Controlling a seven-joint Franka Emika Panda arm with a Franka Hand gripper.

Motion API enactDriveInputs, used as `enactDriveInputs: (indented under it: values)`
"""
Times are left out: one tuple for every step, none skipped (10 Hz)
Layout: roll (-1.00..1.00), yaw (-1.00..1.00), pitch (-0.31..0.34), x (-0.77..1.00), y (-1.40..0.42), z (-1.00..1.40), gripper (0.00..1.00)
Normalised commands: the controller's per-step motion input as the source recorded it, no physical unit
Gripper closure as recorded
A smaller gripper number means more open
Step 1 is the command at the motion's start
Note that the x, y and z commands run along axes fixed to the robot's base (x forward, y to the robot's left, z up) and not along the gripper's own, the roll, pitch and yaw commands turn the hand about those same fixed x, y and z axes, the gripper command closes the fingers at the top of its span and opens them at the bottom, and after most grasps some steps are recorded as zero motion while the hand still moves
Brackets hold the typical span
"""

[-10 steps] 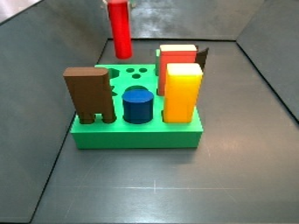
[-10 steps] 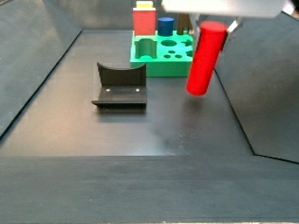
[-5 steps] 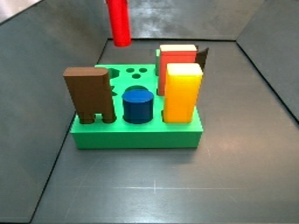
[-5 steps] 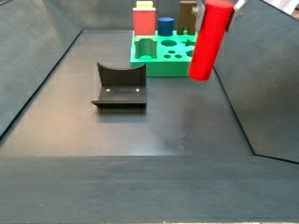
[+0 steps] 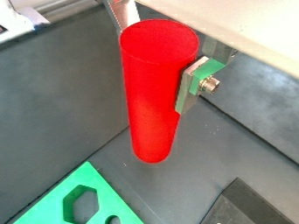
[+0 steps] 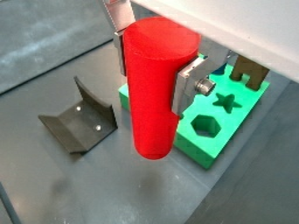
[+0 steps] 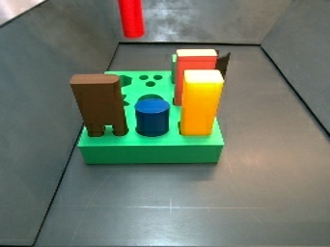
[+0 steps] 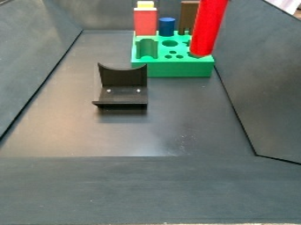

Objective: Pick up the round object. Move up. Move to above the board. Insert the round object.
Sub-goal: Move to above the board.

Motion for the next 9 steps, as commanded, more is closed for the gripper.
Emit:
enactDriveInputs:
  values:
    - [0.10,0.02,0.083,0.02,-0.17,1.00,1.00]
    - [0.10,0.02,0.080,0.02,-0.15,1.00,1.00]
    - [0.09,0.02,0.081,0.02,-0.14,1.00,1.00]
    - [0.09,0.02,0.083,0.02,-0.12,1.00,1.00]
    - [0.09,0.02,0.080,0.01,-0.10,1.00,1.00]
    - [0.08,0.03,0.078,0.01,-0.07,0.96,1.00]
    - [0.08,0.03,0.078,0.01,-0.06,0.86,1.00]
    - [0.07,0.03,0.079,0.01,-0.04,0.65,1.00]
    - [0.07,0.03,0.076,0.01,-0.02,0.50,1.00]
